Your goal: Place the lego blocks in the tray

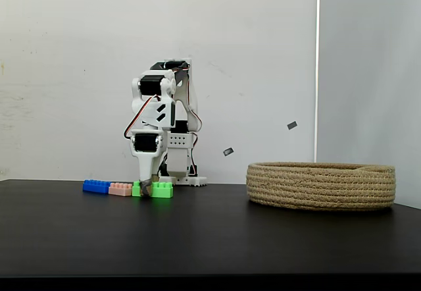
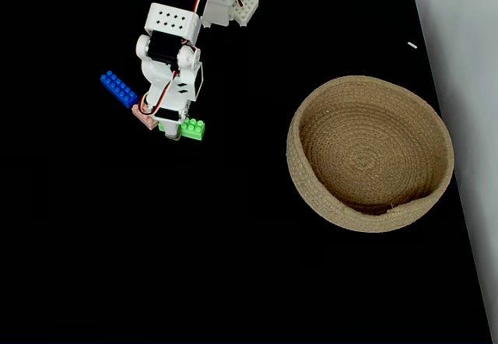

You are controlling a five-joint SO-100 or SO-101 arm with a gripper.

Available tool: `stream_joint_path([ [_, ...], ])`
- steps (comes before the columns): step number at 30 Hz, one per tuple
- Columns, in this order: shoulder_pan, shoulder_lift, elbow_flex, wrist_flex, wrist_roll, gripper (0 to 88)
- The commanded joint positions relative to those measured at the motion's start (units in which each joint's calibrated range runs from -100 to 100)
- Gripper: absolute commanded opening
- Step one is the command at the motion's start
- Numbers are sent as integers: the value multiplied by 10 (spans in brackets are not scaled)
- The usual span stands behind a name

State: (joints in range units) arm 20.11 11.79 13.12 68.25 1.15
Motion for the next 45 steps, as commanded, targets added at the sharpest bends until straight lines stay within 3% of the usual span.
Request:
stream_joint_path([
  [1,17,-40,-36,24,12,0],
  [7,-4,-160,-51,68,60,0],
  [12,-77,-268,-82,59,124,0],
  [16,-165,-323,-85,0,179,0],
  [23,-317,-339,-75,-90,198,0],
  [31,-408,-304,19,-237,242,0],
  [32,-414,-303,32,-255,243,18],
  [35,-425,-296,57,-281,247,239],
  [38,-427,-292,64,-287,243,357],
  [45,-378,-330,65,-258,227,385],
])
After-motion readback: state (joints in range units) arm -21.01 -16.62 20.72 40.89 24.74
